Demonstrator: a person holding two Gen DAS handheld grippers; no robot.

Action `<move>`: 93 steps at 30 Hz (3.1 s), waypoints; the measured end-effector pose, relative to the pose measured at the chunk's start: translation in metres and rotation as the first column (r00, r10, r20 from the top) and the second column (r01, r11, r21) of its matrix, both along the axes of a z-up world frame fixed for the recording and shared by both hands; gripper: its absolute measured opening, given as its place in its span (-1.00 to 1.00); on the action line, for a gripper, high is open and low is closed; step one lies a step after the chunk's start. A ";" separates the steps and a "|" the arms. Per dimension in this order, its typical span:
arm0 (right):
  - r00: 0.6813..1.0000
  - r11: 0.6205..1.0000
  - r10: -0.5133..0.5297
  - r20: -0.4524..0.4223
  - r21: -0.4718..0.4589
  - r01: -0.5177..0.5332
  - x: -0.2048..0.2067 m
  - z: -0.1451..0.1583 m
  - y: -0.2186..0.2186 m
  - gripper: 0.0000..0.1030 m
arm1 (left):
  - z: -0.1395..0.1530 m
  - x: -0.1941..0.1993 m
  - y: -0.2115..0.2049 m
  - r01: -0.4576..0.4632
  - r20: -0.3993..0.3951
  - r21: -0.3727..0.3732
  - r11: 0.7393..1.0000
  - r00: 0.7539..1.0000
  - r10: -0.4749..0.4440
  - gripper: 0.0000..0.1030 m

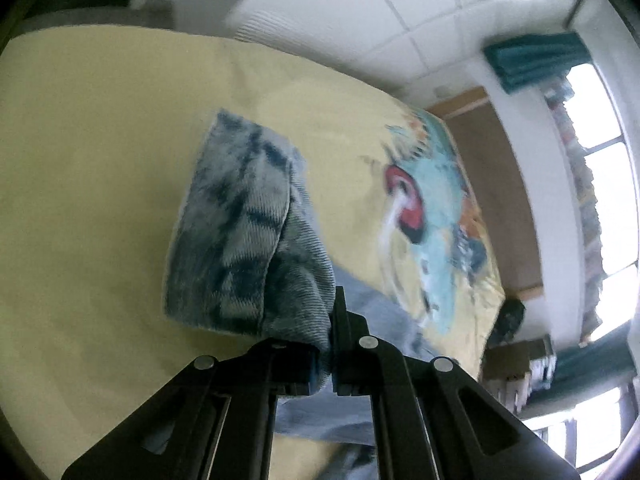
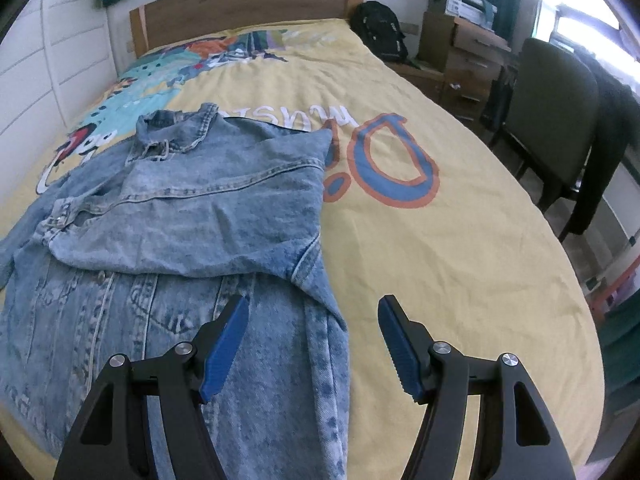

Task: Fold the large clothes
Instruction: 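Carry the held sleeve with the left gripper across the jacket back, then lower the sleeve onto the jacket and open the left gripper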

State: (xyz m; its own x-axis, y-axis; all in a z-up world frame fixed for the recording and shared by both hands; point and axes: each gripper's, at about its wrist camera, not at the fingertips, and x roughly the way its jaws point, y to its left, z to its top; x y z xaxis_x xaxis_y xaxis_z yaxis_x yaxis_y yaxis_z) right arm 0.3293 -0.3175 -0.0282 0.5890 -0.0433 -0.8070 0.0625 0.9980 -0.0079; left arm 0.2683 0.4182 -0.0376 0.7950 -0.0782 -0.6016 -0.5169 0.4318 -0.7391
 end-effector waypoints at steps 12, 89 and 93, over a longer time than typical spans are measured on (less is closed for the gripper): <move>0.999 1.000 -0.023 0.023 0.002 0.023 -0.014 0.005 -0.025 0.34 | 0.053 0.072 -0.094 0.191 0.107 0.035 0.981 0.975 -0.193 -0.95; 0.978 0.979 0.201 0.056 0.034 -0.203 0.058 0.007 0.072 0.34 | -0.008 0.133 -0.375 0.729 -0.375 0.503 0.464 0.668 -0.643 -0.24; 0.956 0.956 0.287 0.057 0.045 -0.289 0.086 0.000 0.126 0.34 | -0.032 0.137 -0.347 0.715 -0.414 0.505 0.483 0.692 -0.591 -0.24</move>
State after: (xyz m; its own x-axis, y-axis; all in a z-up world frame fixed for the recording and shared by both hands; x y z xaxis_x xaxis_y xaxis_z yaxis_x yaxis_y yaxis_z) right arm 0.4149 -0.1911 -0.0279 0.6096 0.1754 -0.7731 -0.2286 0.9727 0.0404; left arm 0.4055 0.0716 -0.0700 0.5537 -0.1191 -0.8241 0.0238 0.9916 -0.1273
